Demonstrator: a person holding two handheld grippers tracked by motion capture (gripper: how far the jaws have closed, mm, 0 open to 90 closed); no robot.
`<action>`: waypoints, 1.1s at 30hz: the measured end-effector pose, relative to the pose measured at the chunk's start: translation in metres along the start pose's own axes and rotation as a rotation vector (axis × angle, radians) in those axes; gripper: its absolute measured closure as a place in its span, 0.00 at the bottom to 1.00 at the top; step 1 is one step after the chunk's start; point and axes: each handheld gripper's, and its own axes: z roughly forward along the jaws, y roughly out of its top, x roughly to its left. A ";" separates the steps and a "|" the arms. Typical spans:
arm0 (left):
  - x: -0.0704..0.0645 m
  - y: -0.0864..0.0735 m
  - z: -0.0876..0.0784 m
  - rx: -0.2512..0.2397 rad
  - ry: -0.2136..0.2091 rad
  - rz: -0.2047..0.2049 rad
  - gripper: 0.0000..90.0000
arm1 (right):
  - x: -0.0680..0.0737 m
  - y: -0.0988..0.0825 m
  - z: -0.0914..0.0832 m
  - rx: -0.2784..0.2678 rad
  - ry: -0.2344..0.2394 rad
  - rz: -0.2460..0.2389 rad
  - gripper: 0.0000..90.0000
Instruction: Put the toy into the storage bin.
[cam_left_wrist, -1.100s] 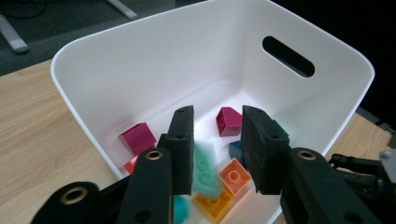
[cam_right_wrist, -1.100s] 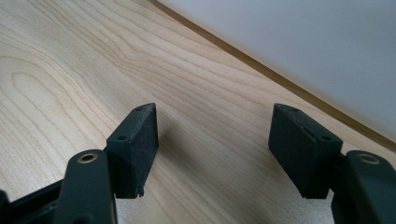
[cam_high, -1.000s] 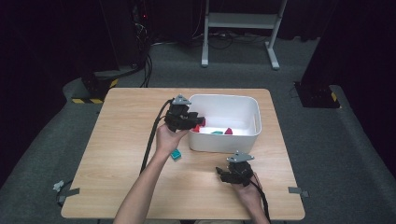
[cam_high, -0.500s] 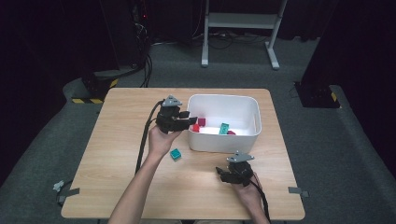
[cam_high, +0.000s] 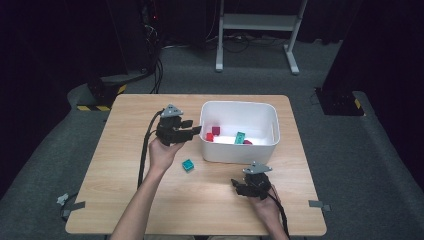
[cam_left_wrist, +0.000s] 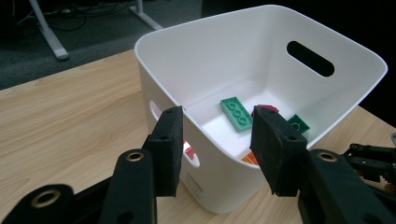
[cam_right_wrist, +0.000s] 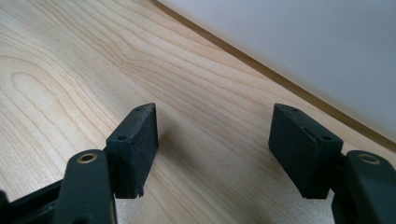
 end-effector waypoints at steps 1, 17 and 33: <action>0.001 -0.001 -0.001 -0.002 0.004 -0.001 0.60 | 0.000 0.000 0.000 0.000 0.000 0.000 0.37; 0.012 -0.020 -0.017 -0.001 0.037 -0.030 0.58 | 0.000 0.000 0.000 0.000 0.000 0.000 0.37; 0.013 -0.044 -0.020 0.021 0.081 -0.041 0.55 | 0.000 0.000 0.000 0.000 0.000 0.001 0.37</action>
